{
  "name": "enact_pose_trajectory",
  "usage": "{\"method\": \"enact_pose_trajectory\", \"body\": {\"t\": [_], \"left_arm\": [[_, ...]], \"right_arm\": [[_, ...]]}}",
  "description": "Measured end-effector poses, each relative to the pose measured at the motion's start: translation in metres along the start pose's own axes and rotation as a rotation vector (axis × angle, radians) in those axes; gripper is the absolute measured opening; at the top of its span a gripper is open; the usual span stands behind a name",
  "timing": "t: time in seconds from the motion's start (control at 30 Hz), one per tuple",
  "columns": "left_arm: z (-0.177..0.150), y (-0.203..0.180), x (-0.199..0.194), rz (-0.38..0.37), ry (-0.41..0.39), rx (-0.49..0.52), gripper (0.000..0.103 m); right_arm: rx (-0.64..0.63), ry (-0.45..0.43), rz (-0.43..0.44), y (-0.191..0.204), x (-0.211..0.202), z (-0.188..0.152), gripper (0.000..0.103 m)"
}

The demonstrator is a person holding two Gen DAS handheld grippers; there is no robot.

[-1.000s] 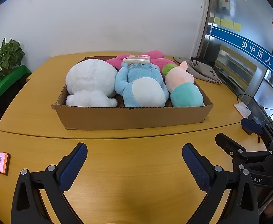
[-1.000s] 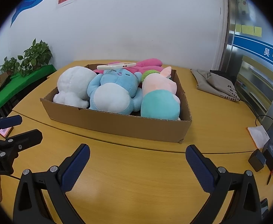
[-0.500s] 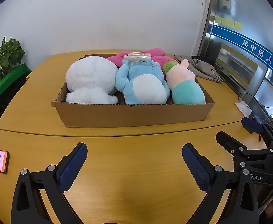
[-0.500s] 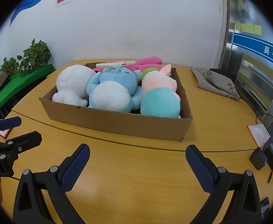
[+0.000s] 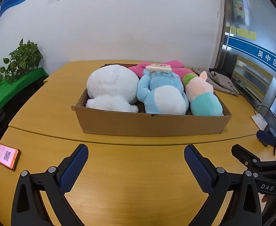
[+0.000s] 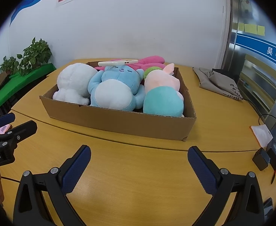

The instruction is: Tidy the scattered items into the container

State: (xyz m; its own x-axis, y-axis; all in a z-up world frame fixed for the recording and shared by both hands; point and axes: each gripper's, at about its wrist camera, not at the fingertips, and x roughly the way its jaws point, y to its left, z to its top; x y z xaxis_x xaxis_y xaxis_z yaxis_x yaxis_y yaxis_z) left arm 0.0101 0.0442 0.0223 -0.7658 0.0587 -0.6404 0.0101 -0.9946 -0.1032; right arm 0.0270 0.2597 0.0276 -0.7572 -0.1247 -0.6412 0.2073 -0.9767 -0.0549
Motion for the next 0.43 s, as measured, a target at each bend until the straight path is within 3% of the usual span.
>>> {"method": "enact_pose_trajectory", "body": {"t": [0.1, 0.33, 0.43], "left_arm": [[-0.001, -0.001, -0.001, -0.017, 0.003, 0.006, 0.103], [-0.005, -0.012, -0.006, 0.048, -0.001, 0.055, 0.103], [-0.007, -0.015, -0.007, 0.033, 0.009, 0.068, 0.103]], "right_arm": [[0.003, 0.001, 0.004, 0.000, 0.000, -0.001, 0.103], [0.004, -0.001, 0.006, 0.002, -0.004, -0.003, 0.103], [0.006, -0.002, 0.007, 0.002, -0.005, -0.005, 0.103]]}}
